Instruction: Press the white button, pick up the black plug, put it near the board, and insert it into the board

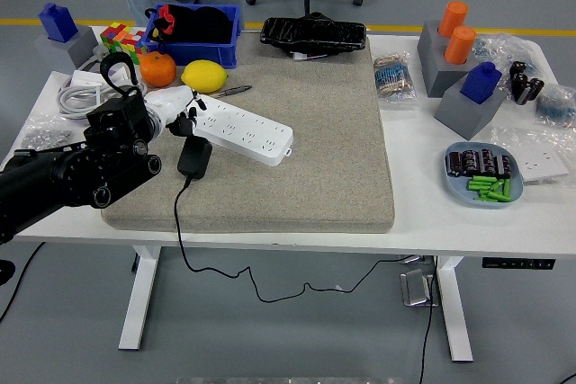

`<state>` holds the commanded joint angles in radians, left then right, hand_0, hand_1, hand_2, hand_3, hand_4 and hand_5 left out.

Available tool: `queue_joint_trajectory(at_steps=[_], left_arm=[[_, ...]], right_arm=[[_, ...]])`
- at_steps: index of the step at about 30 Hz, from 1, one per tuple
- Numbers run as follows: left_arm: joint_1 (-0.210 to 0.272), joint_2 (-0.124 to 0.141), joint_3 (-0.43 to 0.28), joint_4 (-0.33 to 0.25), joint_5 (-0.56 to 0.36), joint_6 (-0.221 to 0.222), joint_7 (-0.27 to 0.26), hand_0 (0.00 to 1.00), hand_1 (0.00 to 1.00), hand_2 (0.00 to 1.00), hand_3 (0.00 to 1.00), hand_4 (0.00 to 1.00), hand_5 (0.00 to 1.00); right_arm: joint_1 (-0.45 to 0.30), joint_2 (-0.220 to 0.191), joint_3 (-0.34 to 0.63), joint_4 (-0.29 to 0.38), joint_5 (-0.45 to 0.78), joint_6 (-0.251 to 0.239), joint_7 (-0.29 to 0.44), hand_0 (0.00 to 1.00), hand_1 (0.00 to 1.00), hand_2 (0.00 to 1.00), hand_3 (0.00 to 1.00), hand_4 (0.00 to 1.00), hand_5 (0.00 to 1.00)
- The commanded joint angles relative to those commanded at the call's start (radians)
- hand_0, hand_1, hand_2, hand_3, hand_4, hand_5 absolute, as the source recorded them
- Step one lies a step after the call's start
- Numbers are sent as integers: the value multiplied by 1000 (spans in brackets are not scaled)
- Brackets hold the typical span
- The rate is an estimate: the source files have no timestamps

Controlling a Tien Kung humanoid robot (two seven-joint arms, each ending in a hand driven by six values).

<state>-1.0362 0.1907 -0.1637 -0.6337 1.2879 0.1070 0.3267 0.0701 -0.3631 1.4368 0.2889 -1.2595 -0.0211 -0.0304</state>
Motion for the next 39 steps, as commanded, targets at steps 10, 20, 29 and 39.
queue_joint_trajectory(at_steps=[10,20,29,39], left_arm=[[-39,-67,83,109,-60,10,-2,48,37,106,736,2,2],[-68,-110,157,194,-114,13,-8,39,34,103,735,2,2],[-65,-129,80,242,-42,-37,2,30,32,101,732,2,2],[-56,-154,42,262,-4,-51,3,28,31,101,731,2,2]], right_arm=[[11,-6,-11,2,5,0,0,752,626,603,598,669,373],[16,-7,-29,4,10,1,-1,751,626,603,598,669,374],[20,-6,-37,8,13,2,0,752,626,604,599,669,374],[21,-7,-43,8,14,1,0,752,626,602,599,669,374]])
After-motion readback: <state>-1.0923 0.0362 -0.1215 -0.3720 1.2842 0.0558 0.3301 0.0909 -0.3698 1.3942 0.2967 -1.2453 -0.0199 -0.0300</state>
